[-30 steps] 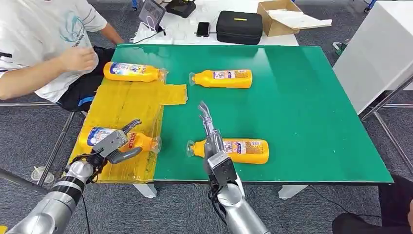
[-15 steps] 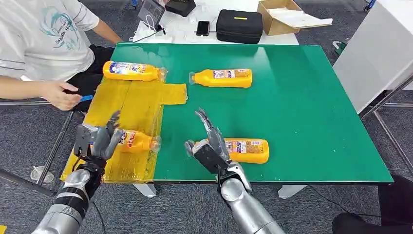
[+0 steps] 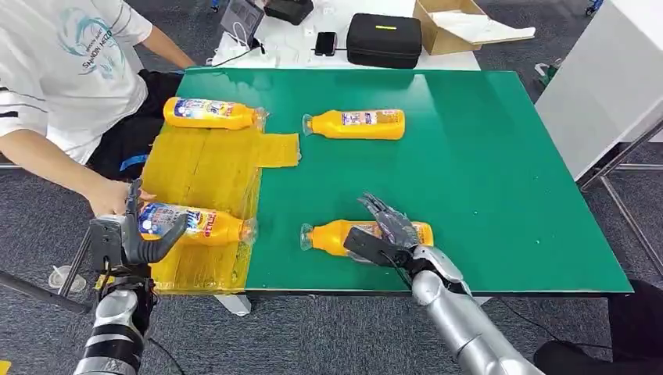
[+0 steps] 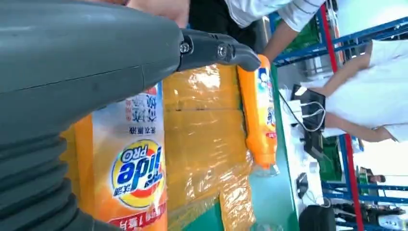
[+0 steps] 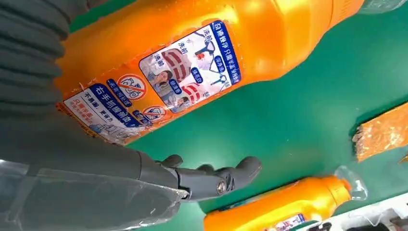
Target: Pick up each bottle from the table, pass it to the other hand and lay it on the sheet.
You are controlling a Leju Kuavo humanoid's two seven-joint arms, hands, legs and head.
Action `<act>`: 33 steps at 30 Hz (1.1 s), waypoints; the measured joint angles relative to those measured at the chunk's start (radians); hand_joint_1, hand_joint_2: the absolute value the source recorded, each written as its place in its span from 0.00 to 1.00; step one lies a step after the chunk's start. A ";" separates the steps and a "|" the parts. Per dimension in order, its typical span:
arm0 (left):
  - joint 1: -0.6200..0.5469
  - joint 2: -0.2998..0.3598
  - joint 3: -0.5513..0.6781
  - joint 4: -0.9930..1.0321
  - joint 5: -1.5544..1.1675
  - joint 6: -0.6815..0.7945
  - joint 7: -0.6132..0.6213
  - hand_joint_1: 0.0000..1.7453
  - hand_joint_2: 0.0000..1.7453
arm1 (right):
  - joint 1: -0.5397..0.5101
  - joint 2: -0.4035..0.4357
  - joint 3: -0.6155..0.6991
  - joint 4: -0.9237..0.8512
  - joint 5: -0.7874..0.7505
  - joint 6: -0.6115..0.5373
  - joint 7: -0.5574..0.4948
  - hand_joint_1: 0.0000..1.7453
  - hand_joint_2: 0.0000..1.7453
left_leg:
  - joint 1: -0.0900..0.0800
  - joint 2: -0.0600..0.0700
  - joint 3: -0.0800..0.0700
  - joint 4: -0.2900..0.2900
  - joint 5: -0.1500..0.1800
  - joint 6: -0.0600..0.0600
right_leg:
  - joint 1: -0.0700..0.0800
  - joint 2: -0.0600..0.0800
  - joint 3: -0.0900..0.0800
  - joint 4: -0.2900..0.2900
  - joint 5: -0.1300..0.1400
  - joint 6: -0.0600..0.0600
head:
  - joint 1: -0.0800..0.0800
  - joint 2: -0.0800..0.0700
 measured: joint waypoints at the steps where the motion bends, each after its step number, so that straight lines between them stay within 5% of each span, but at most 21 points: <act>1: 0.001 -0.001 0.002 -0.003 0.000 0.000 0.000 0.00 1.00 | -0.001 -0.003 0.000 0.001 0.000 0.000 0.000 0.00 1.00 | 0.000 0.000 0.000 0.000 0.000 0.000 | 0.000 0.000 0.000 0.000 0.000 0.000 | 0.000 0.000; 24: 0.013 -0.010 0.008 -0.019 -0.001 0.000 0.000 0.00 1.00 | -0.005 -0.023 0.000 0.005 0.000 0.000 0.000 0.00 1.00 | 0.000 0.000 0.000 0.000 0.000 0.000 | 0.000 0.000 0.000 0.000 0.000 0.000 | 0.000 0.000; 25: 0.013 -0.010 0.008 -0.019 -0.001 0.000 0.000 0.00 1.00 | -0.005 -0.023 0.000 0.005 0.000 0.000 0.000 1.00 1.00 | 0.000 0.000 0.000 0.000 0.000 0.000 | 0.000 0.000 0.000 0.000 0.000 0.000 | 0.000 0.000; 28: 0.013 -0.011 0.008 -0.019 0.006 -0.011 0.001 0.00 1.00 | -0.007 -0.027 0.002 0.006 0.014 0.021 0.015 1.00 1.00 | 0.000 0.000 0.000 0.000 0.000 0.000 | 0.000 0.000 0.000 0.000 0.000 0.000 | 0.000 0.000; 33: -0.028 -0.033 0.014 0.042 0.036 -0.063 0.003 0.00 1.00 | -0.097 -0.178 0.122 -0.013 -0.003 0.371 0.085 1.00 1.00 | -0.001 -0.005 0.003 0.000 0.002 0.002 | -0.001 -0.005 0.005 -0.002 -0.001 0.001 | 0.001 0.000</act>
